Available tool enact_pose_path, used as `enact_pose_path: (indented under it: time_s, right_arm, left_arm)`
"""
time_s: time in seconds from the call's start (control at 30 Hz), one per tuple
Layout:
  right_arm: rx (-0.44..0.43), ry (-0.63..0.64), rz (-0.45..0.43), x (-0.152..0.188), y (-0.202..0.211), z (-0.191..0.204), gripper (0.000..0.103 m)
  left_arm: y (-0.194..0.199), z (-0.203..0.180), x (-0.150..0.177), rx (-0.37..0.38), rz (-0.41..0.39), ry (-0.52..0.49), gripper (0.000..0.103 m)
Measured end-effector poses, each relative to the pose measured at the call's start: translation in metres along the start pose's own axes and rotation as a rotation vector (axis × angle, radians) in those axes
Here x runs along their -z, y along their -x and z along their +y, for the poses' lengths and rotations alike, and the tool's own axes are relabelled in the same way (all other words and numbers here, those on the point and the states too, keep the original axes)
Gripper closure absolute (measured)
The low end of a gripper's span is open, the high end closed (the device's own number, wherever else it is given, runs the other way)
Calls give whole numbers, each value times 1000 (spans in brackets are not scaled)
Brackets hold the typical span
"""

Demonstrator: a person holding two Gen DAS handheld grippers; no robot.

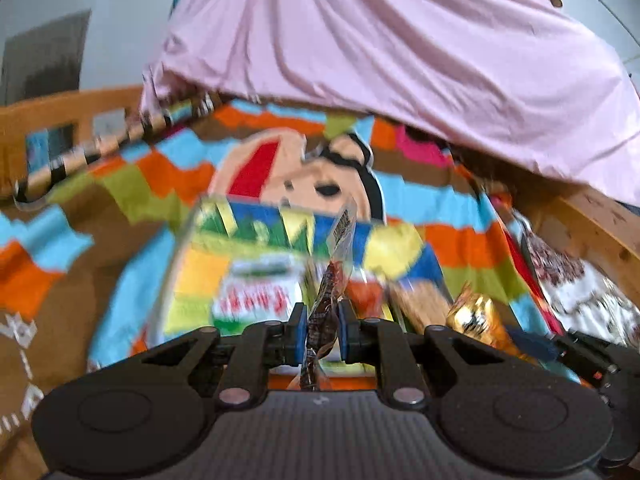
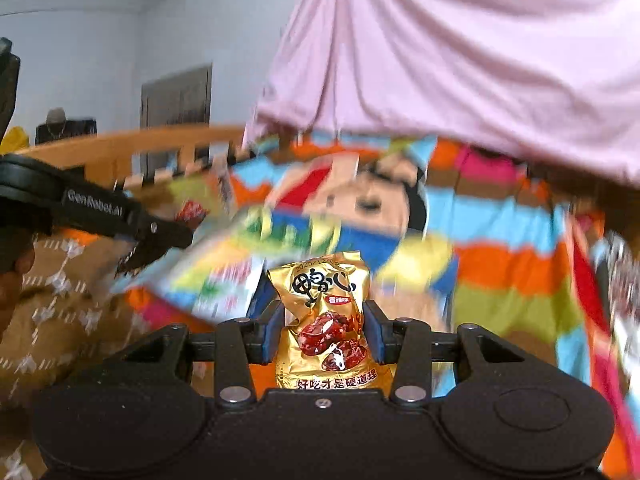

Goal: Organize snacks
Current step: 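Lower the brown stick into the tray with the left tool while the right tool lowers the gold packet in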

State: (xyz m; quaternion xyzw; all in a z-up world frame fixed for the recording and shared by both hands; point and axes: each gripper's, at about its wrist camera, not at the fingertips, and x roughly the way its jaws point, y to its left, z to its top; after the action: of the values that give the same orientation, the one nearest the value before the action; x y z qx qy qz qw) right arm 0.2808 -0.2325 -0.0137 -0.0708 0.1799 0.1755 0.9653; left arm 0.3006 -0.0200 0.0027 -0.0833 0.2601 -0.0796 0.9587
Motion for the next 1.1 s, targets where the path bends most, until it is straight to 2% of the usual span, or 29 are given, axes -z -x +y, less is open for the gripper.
enact_pose_path:
  time_s: [0.07, 0.13, 0.3, 0.4, 0.63, 0.87, 1.1]
  right_arm:
    - [18, 35, -67, -17, -10, -2, 58]
    - [18, 7, -122, -34, -21, -11, 58]
    - [46, -20, -178, -52, -59, -32, 58]
    - [53, -68, -168, -49, -85, -46, 58]
    - [46, -174, -95, -36, -130, -66, 58]
    - [10, -196, -23, -24, -157, -68, 58]
    - [-11, -213, 23, -17, -171, -67, 58]
  left_arm:
    - [-7, 1, -12, -19, -26, -10, 86]
    - [-16, 1, -22, -29, -45, -14, 86]
    - [-53, 0, -43, -45, -78, -12, 86]
    - [-77, 0, -47, -46, -77, -11, 86]
    - [-132, -1, -39, -60, -3, -6, 86]
    - [-159, -1, -30, -76, 71, -10, 86]
    - [-167, -5, -29, -87, 89, -40, 86]
